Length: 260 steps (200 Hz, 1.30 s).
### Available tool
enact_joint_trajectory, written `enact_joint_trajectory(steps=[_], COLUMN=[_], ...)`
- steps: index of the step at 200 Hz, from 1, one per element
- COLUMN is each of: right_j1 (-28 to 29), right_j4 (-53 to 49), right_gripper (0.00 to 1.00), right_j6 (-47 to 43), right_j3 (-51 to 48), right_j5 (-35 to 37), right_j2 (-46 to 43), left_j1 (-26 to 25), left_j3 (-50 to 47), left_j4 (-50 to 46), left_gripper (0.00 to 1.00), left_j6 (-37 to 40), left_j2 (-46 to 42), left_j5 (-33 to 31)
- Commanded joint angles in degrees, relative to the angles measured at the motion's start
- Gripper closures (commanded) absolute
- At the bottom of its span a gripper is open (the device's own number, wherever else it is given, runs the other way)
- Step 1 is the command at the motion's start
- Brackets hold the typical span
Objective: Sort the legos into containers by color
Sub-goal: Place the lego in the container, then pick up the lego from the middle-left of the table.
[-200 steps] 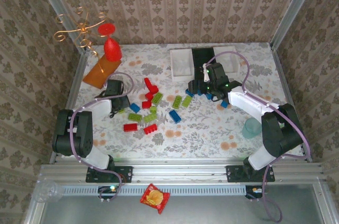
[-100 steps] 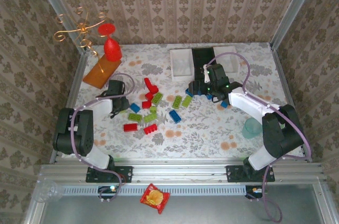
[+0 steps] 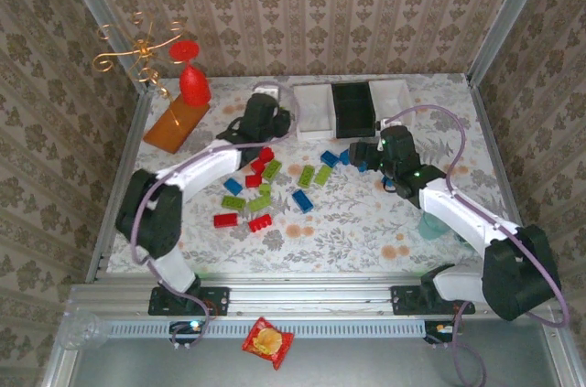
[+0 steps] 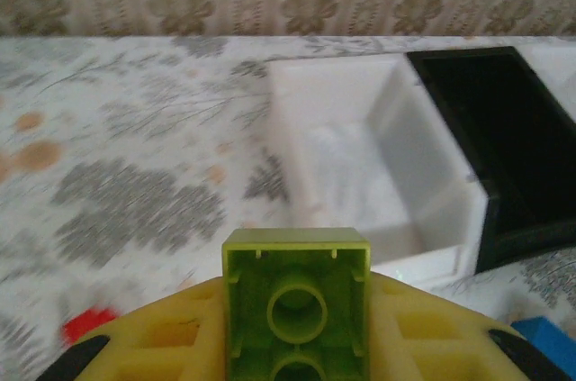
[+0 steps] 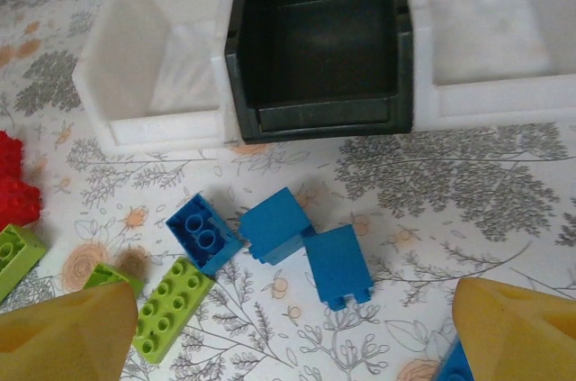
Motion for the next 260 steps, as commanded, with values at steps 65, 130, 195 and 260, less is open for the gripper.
enact_joint_trajectory(steps=[65,130,195,260], right_j1=[0.06,1.00,3.81,4.79], right_j4=[0.20,-1.00,6.03,8.15], right_gripper=[0.08,0.08,0.08,0.08], right_j6=[0.98,-0.40,-1.20,-0.98], right_j3=[-1.39,-3.67,-6.01,-7.64], right_j5=[0.60,-1.05,-5.13,-3.81], right_j2=[-2.13,-5.08,-2.30,-0.15], left_j1=[-1.64,-1.27,8.26,11.36], left_j3=[35.64,19.69,-21.91,-27.68], left_j4=[-10.15,-9.95,-29.54,-37.74], left_gripper=[0.62,0.29,0.27,0.05], left_j6=[9.70,10.19,1.20,0.56], left_j2=[29.10,11.28,-25.88,-28.38], left_j5=[2.16,4.74,10.87,11.34])
